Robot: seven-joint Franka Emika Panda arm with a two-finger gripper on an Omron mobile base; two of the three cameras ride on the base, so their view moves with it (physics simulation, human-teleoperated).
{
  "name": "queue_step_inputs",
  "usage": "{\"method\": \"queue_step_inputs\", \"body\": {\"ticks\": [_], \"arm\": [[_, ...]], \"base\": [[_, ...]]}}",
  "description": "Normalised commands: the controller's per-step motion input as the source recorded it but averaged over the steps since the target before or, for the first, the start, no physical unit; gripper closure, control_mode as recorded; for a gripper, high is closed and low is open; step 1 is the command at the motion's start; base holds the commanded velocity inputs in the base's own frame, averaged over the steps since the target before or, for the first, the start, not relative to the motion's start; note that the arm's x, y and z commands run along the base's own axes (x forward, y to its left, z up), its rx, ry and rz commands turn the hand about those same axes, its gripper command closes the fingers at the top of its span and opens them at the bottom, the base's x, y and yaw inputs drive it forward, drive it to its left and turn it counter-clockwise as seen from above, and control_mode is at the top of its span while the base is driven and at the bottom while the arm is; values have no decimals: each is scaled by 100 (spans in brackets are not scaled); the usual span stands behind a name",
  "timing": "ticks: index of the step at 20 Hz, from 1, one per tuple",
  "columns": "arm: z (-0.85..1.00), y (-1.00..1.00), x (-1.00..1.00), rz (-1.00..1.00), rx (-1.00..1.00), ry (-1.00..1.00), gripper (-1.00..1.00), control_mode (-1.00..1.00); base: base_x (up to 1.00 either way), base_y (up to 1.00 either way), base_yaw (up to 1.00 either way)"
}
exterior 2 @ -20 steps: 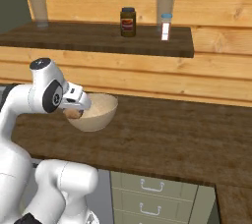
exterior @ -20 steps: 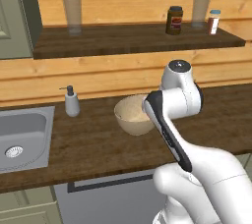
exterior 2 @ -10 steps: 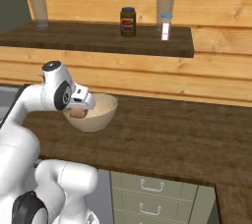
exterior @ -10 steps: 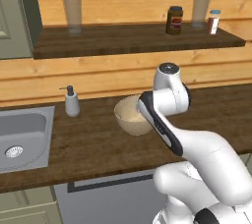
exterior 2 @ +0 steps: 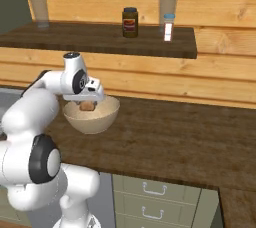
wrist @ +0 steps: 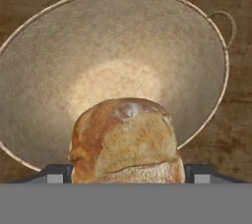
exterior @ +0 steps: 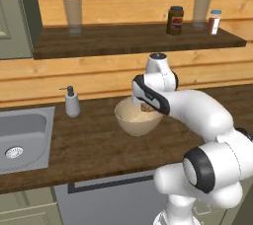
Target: Open the cabinet, pick up the bread from the cabinet and place it in the basket. Then move the basket to the dining counter.
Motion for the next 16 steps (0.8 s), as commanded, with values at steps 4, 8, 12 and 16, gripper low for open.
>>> {"method": "queue_step_inputs", "body": {"ticks": [4, 8, 12, 16], "arm": [[-49, 0, 50, 15, 0, 7, 100, -100], [-55, 0, 44, 15, 0, 5, 100, -100], [-61, 0, 26, 14, 0, 0, 100, -100], [-40, 1, 29, 12, 0, 2, 100, -100]], "base": [[0, 0, 0], [0, 0, 0], [0, 0, 0], [0, 0, 0]]}}
